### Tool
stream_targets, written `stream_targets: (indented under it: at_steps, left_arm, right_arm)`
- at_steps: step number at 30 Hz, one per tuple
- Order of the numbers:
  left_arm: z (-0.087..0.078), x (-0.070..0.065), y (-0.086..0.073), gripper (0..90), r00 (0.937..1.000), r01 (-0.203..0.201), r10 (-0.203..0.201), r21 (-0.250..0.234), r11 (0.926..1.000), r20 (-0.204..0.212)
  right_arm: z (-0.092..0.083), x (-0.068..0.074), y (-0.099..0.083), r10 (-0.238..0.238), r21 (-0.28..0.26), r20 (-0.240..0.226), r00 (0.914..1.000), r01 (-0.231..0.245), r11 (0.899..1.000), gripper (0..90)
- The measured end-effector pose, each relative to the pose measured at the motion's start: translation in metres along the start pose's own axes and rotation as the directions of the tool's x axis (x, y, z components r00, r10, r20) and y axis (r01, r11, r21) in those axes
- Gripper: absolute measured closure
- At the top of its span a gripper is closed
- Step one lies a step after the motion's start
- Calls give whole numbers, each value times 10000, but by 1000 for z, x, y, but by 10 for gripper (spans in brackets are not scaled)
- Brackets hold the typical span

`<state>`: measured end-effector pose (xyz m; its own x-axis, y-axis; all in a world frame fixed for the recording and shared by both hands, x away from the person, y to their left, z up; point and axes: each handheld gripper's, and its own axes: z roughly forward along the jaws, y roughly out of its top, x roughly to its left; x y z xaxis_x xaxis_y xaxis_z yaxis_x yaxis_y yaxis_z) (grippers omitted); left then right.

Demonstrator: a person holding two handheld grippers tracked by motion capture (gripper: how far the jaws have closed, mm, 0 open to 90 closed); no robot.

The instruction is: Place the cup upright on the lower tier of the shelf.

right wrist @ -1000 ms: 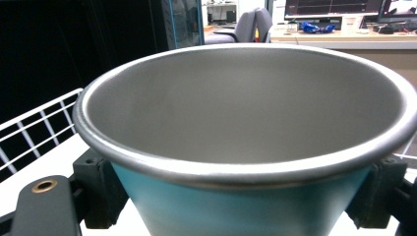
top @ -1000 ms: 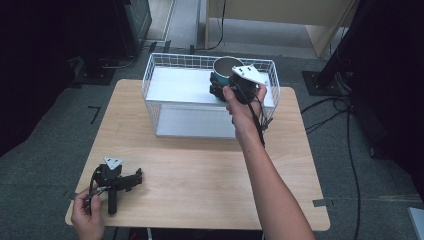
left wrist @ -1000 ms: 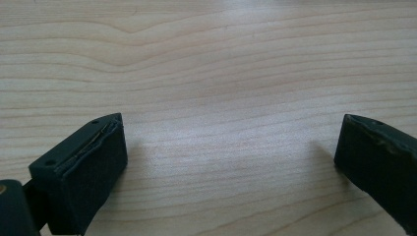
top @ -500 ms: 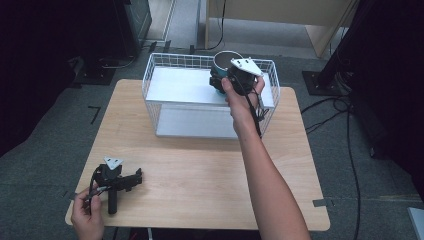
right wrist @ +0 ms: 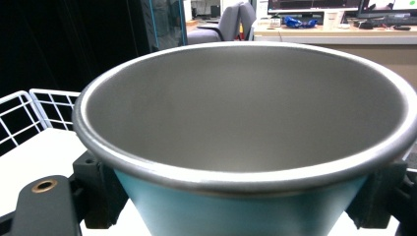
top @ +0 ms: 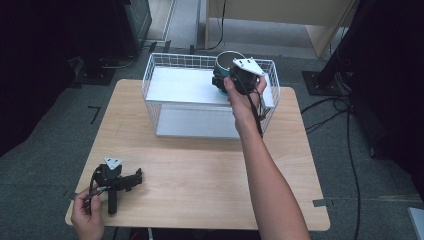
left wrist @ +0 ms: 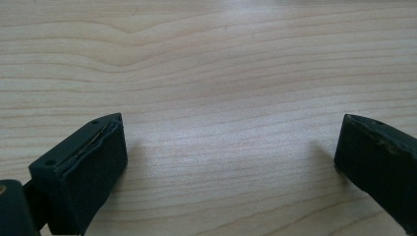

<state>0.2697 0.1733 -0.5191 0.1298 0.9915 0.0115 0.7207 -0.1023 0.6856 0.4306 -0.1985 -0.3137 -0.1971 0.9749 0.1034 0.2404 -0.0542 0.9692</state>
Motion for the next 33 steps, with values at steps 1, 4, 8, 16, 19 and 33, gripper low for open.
stream_targets:
  at_steps: [1, 4, 8, 16, 19, 33]
  left_arm:
    - [0, 0, 0, 0, 10000, 1, -1, 1, 10000, 0]
    - [0, 0, 0, 0, 10000, -1, 1, 1, 10000, -1]
    - [0, 0, 0, 0, 10000, 16, -16, -13, 10000, -3]
    - [0, 0, 0, 0, 10000, 20, -20, -17, 10000, -4]
    - [0, 0, 0, 0, 10000, 21, -21, -19, 10000, -8]
    - [0, 0, 0, 0, 10000, 19, -19, -17, 10000, -3]
  right_arm:
    - [-1, 0, 0, 36, 26, 34, 10000, -36, 10000, 146]
    - [-1, -1, 0, 86, 107, -53, 9999, -85, 9999, 139]
    - [-2, -3, -1, -34, 389, -389, 9992, 49, 9992, 47]
    - [-14, -6, -8, 63, 501, -594, 9982, -33, 9987, 8]
    - [-21, -9, -12, 50, 553, -567, 9984, -19, 9985, 8]
    - [-65, -28, -25, 144, 565, -678, 9976, -106, 9983, 8]
